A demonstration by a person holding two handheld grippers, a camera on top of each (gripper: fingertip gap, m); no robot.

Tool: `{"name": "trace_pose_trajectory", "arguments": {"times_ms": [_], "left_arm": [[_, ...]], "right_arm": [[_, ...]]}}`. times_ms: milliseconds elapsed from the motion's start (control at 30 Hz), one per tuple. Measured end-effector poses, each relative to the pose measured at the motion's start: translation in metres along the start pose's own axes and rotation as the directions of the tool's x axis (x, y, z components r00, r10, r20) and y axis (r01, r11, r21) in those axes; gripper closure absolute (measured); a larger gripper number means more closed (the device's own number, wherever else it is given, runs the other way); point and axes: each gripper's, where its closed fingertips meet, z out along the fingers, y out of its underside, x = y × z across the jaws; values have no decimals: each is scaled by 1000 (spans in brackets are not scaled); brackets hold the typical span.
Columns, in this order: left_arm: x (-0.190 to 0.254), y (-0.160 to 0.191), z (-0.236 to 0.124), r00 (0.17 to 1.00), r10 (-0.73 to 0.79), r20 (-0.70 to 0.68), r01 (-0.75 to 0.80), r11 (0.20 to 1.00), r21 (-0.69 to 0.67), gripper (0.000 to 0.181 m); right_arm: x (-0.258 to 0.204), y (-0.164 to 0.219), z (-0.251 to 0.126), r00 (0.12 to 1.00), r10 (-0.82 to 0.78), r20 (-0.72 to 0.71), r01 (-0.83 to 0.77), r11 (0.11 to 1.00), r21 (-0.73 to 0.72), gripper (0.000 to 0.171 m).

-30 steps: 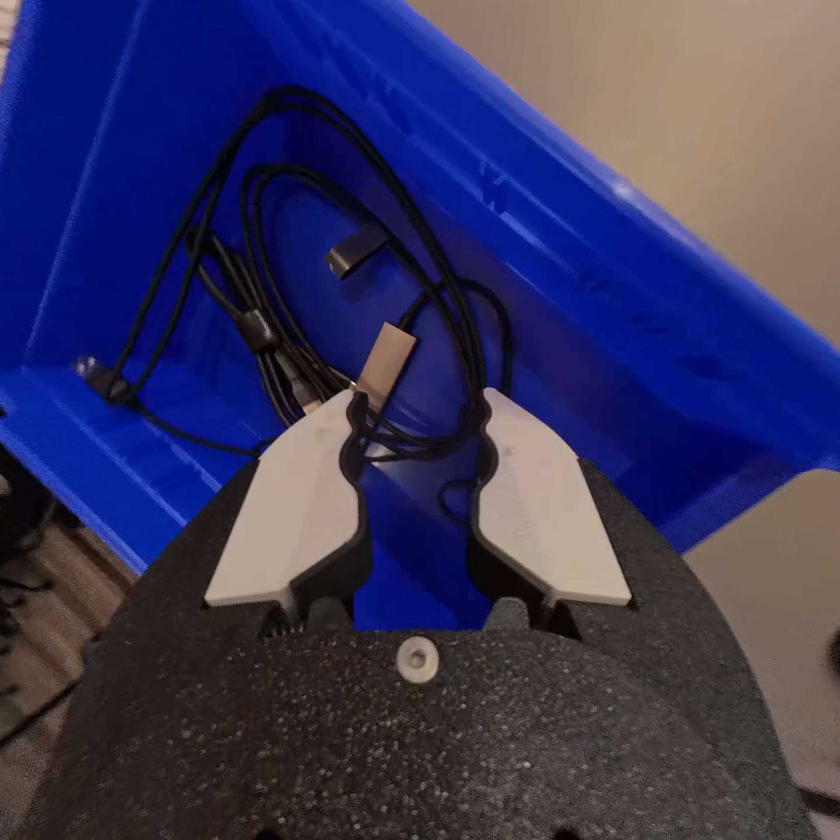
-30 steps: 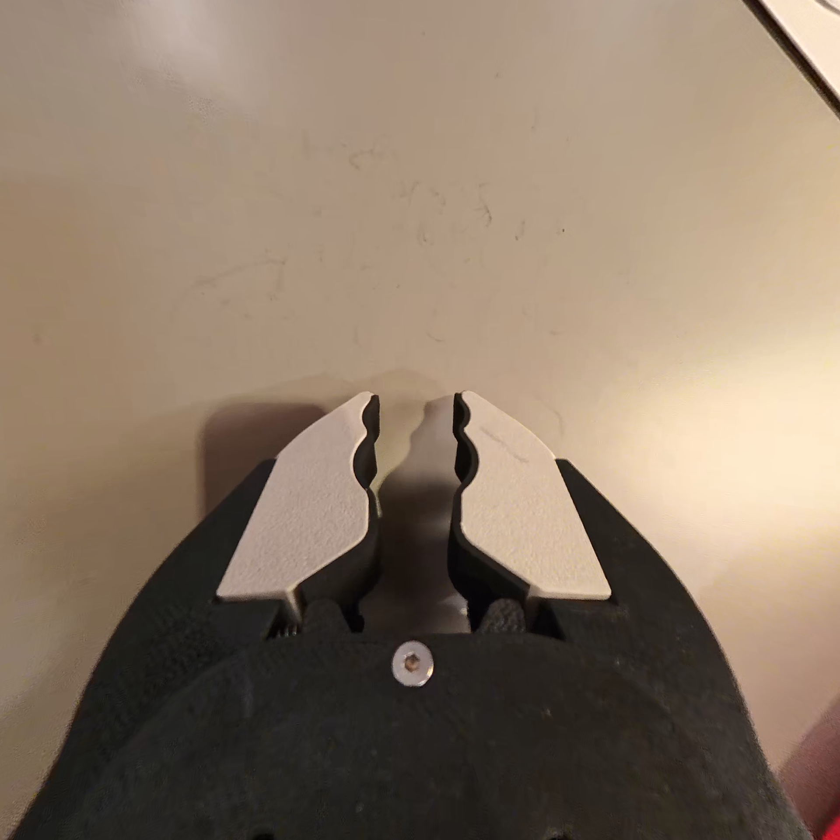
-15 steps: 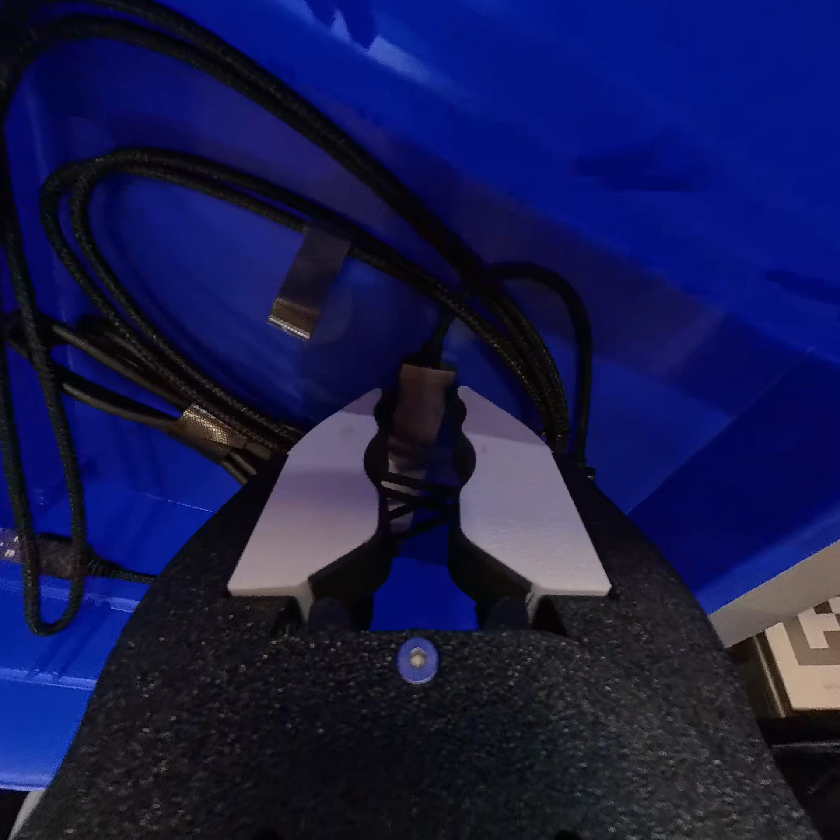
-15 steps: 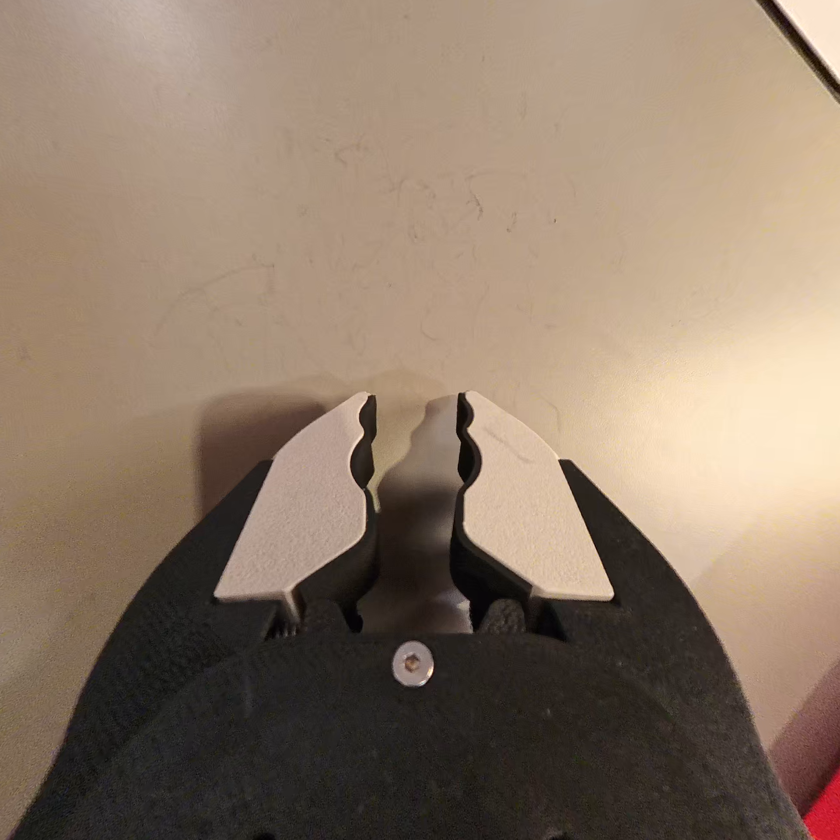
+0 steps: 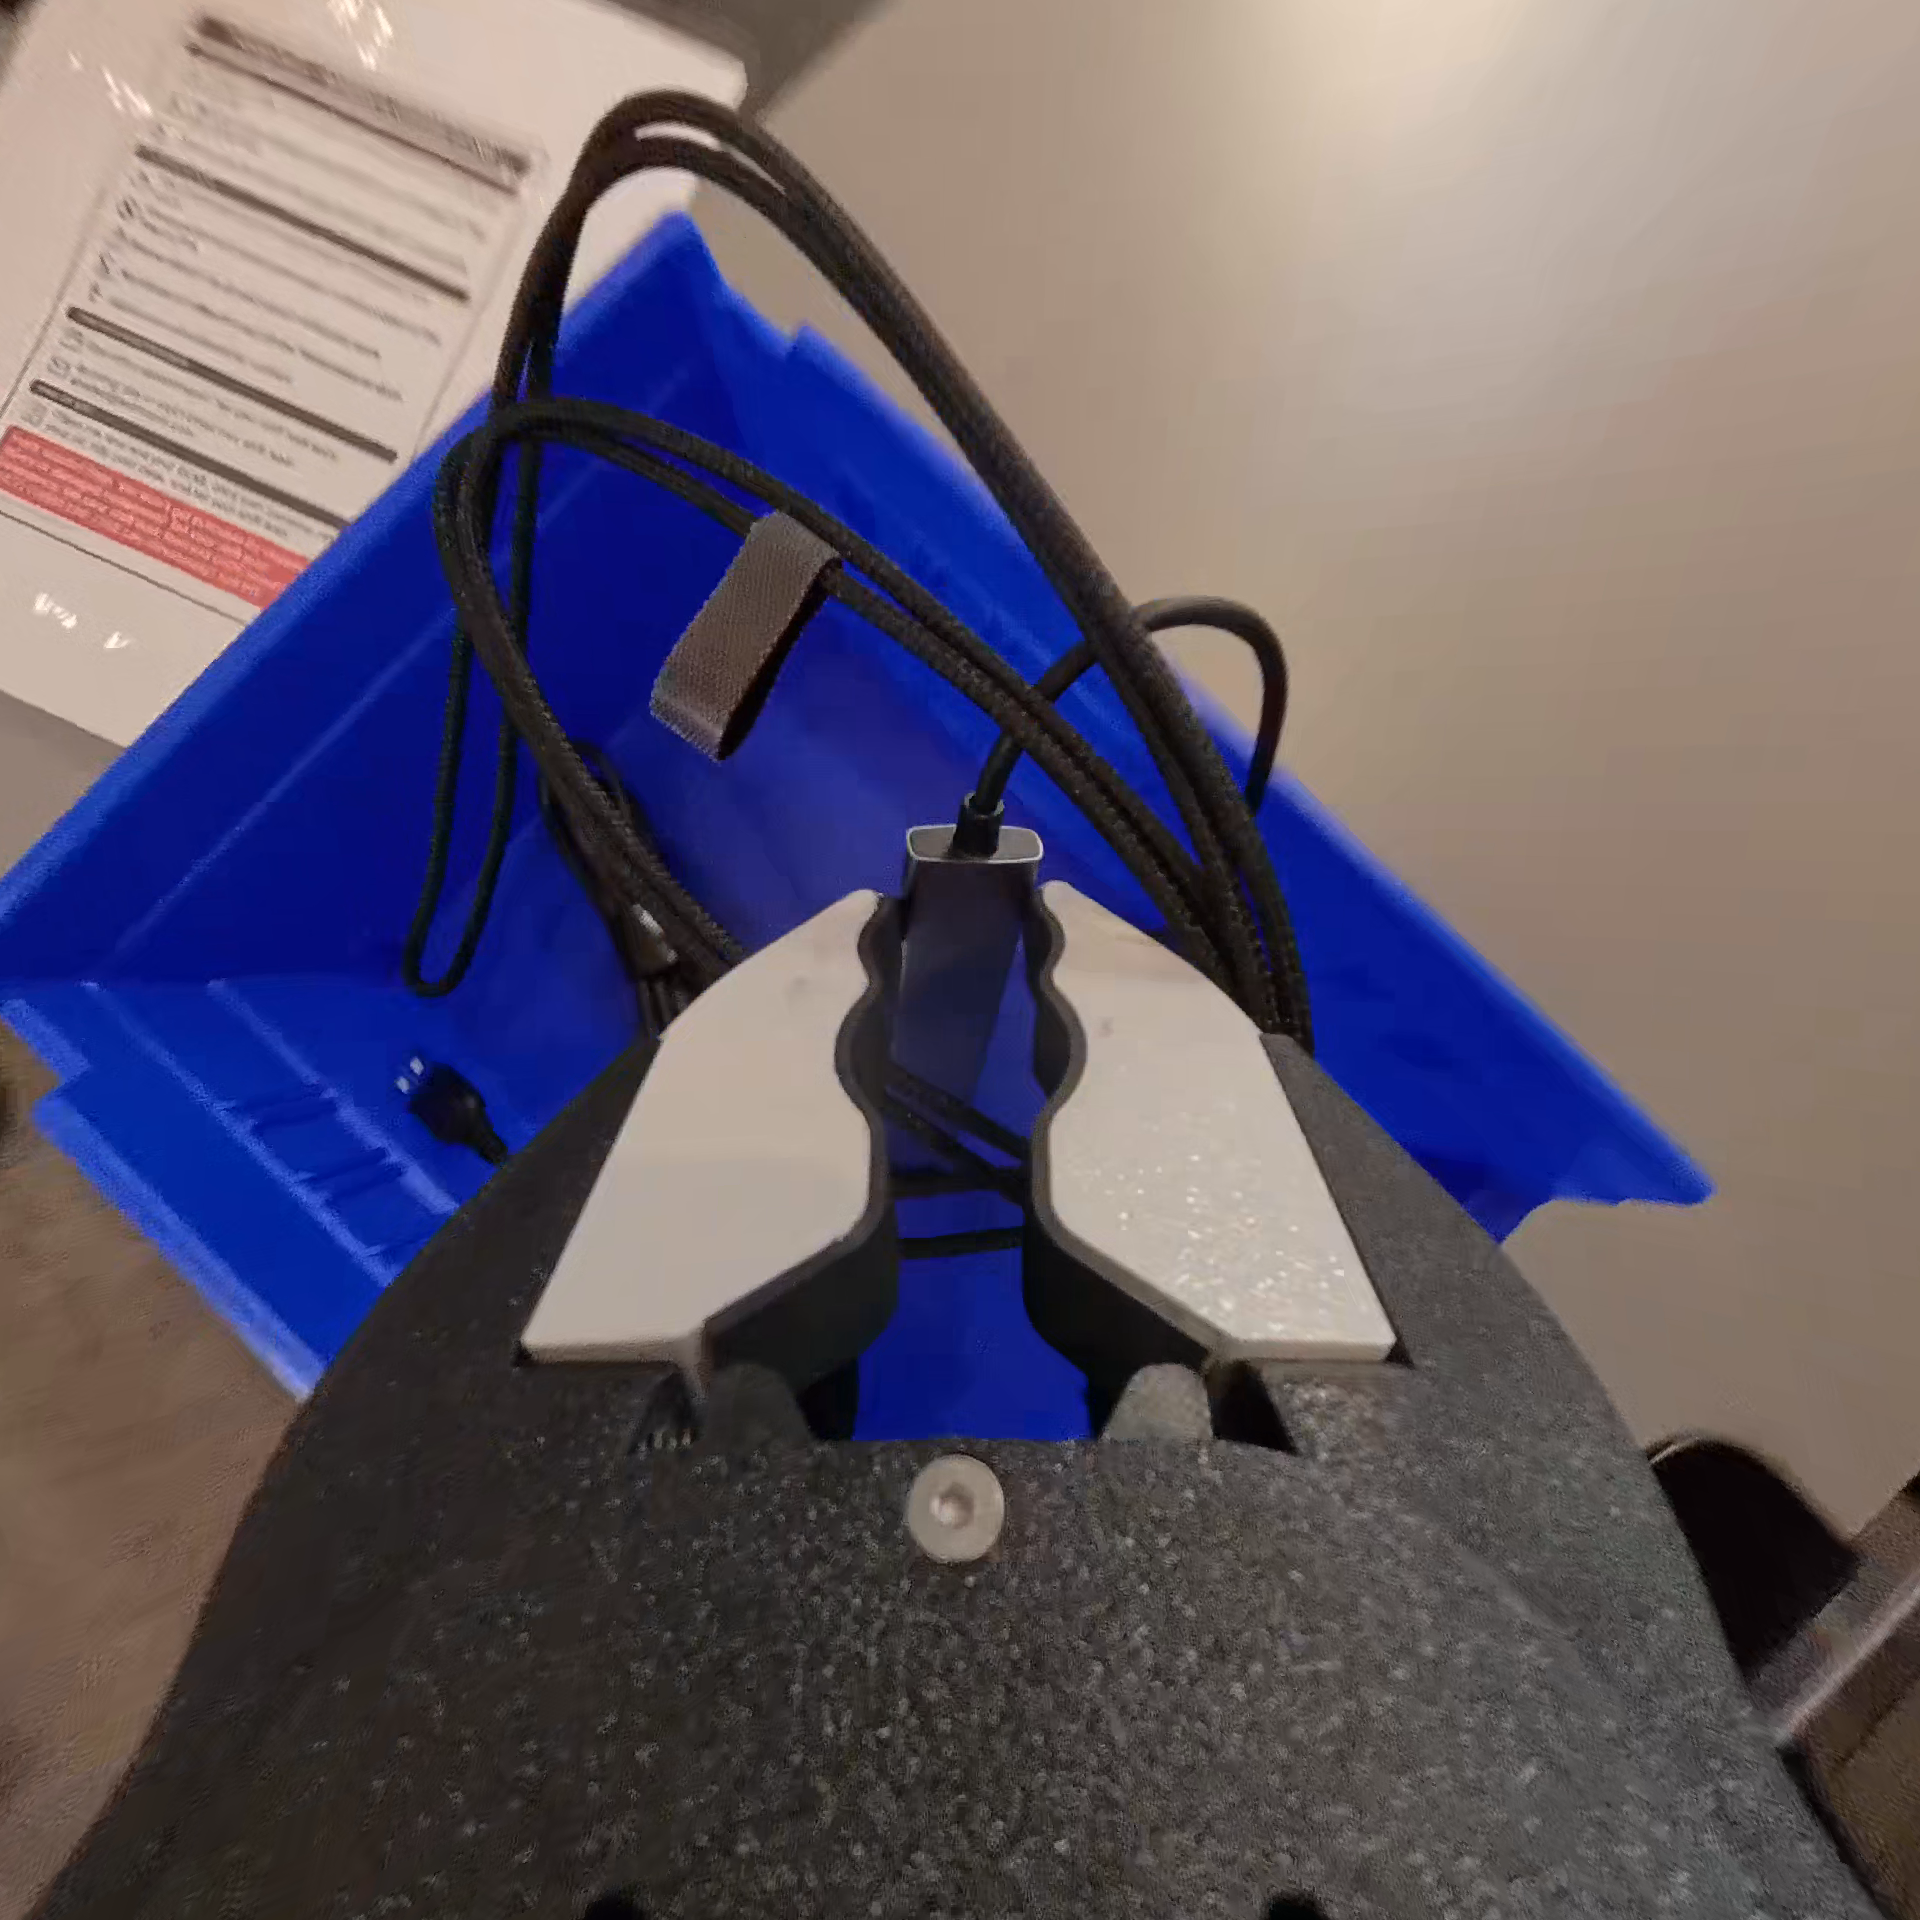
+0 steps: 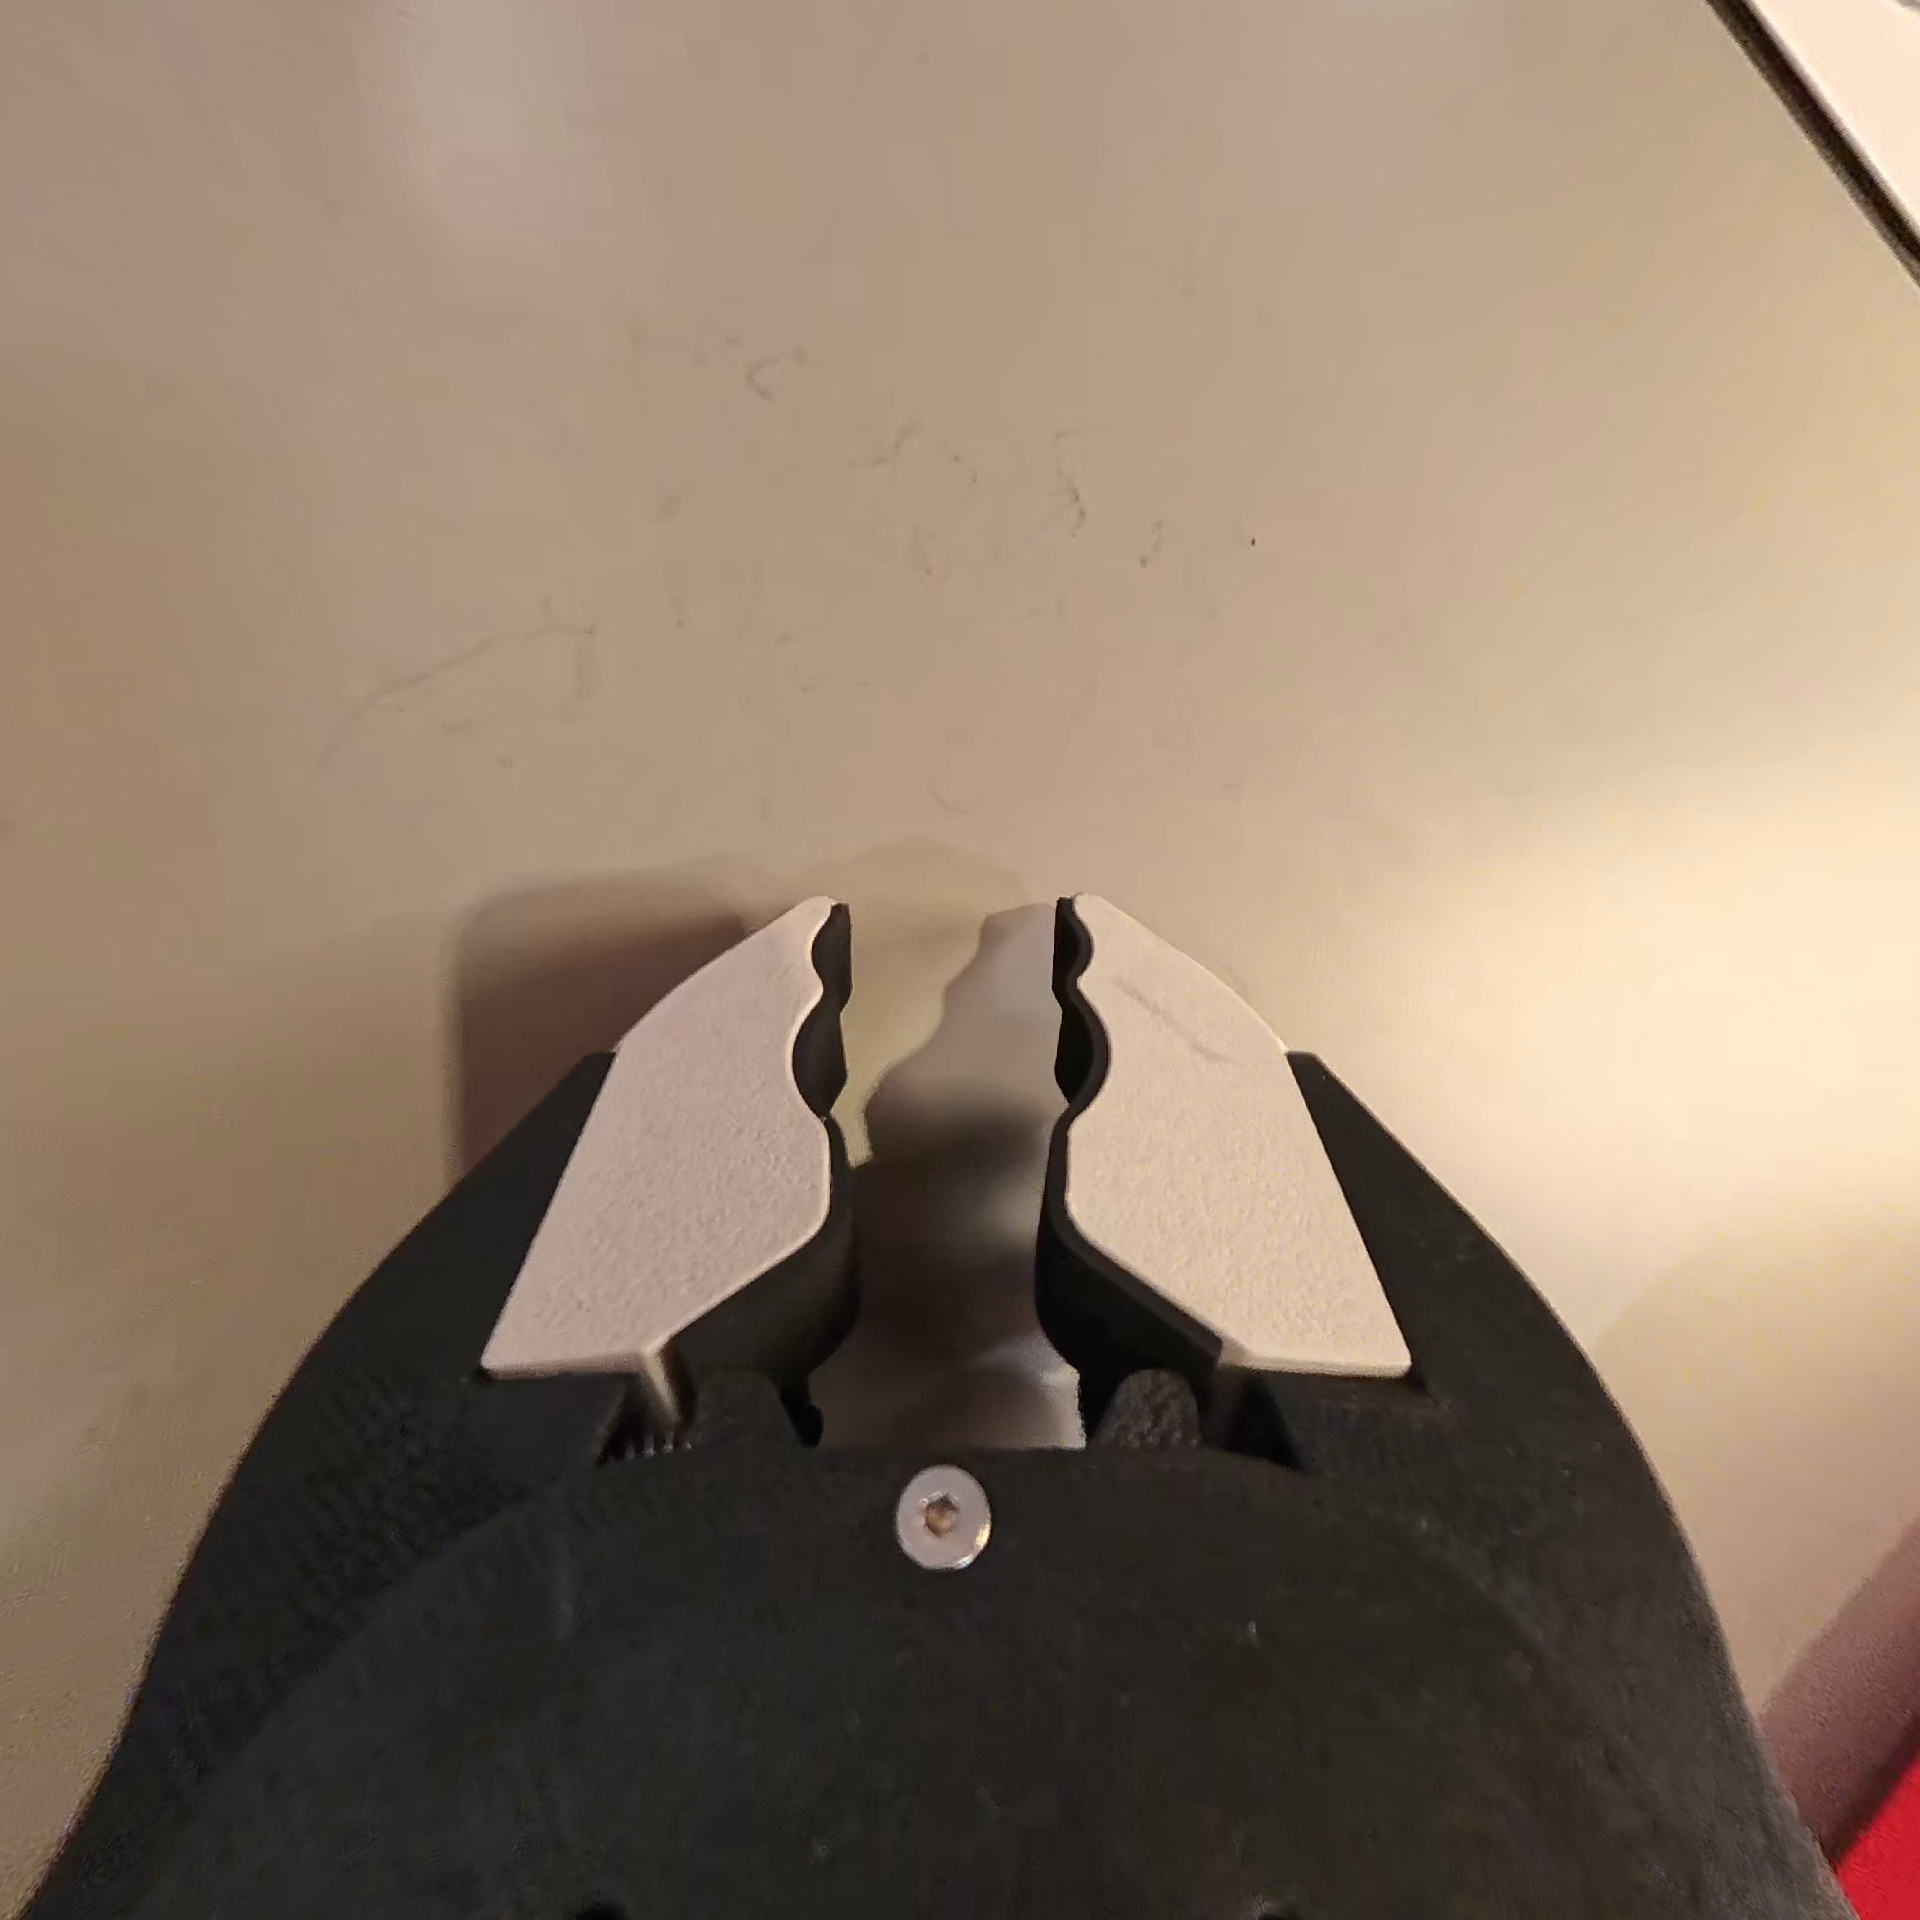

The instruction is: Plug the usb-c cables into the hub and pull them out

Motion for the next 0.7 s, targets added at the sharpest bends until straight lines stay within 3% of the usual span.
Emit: {"name": "trace_pose_trajectory", "arguments": {"times_ms": [167,333,433,700], "left_arm": [[11,-15,-8,957,-221,-186,263,933,245,157],[23,-20,-14,916,-262,-303,362,867,344,157],[32,-22,-15,923,-236,-303,341,867,364,157],[54,-31,-12,958,-143,-249,237,883,405,157]], "right_arm": [[-4,-5,4,1000,-14,22,14,1000,3,132],[-22,-43,19,995,-39,87,34,998,59,130],[-43,-99,34,985,-25,172,-2,988,157,130],[-130,-298,63,919,-37,392,-115,927,357,130]]}}
